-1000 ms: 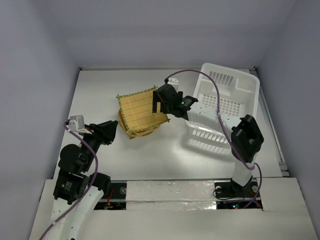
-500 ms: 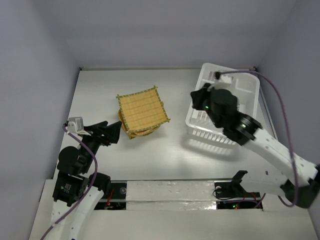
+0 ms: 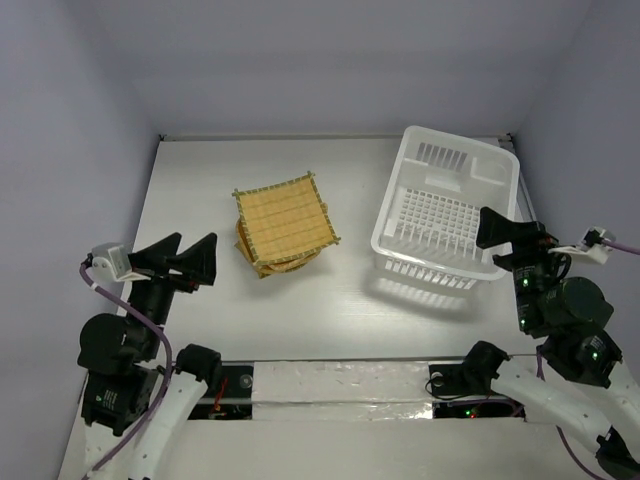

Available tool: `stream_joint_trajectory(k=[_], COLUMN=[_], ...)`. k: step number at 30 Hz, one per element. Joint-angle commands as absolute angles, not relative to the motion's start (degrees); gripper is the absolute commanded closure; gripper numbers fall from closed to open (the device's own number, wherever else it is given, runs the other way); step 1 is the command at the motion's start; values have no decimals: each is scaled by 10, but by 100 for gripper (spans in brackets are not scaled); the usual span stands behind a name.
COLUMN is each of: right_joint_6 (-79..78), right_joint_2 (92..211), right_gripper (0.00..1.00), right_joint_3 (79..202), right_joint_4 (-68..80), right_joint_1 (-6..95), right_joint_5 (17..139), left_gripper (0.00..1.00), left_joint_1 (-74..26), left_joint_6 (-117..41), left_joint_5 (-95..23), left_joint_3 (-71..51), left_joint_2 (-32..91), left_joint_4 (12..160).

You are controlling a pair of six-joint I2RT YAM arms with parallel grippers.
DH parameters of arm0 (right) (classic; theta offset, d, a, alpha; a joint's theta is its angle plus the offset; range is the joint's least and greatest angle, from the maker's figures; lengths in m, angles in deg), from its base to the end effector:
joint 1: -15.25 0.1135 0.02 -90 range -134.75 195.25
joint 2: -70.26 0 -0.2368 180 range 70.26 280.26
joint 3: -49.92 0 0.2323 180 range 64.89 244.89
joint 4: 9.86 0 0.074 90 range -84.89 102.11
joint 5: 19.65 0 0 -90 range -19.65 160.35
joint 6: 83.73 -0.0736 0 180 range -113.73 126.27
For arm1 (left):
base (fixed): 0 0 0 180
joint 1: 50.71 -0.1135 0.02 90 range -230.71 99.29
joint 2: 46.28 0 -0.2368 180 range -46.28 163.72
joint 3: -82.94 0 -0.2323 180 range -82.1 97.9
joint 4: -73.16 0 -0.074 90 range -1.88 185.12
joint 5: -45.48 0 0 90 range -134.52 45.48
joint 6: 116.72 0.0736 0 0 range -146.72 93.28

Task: Unload the plates from the dish rack

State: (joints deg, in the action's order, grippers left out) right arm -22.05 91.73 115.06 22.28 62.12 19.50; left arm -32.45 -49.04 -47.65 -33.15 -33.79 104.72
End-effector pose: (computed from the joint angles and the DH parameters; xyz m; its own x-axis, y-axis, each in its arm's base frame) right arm 0.1002 0.0235 0.3847 0.1481 0.5962 -0.7890 -0.0131 0.7989 0.6013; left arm 0.0700 -0.0189 0.3964 0.1981 -0.4647 -0.8630 0.3668 0.8516 -0.3744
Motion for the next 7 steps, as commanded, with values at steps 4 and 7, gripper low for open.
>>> stream_joint_trajectory(k=[4, 7], right_joint_6=[-212, -209], right_joint_2=[933, 955], right_gripper=[0, 0], right_joint_3=[1138, 1152], right_joint_4=[225, 225], right_joint_1=[623, 623], right_joint_5=[166, 175], left_gripper=[15, 13], left_joint_1=[-326, -326], left_joint_6=[-468, -474], left_joint_5=[-501, -495], left_joint_3=[-347, -357], left_joint_2=[-337, -331], left_joint_4=[1029, 1028])
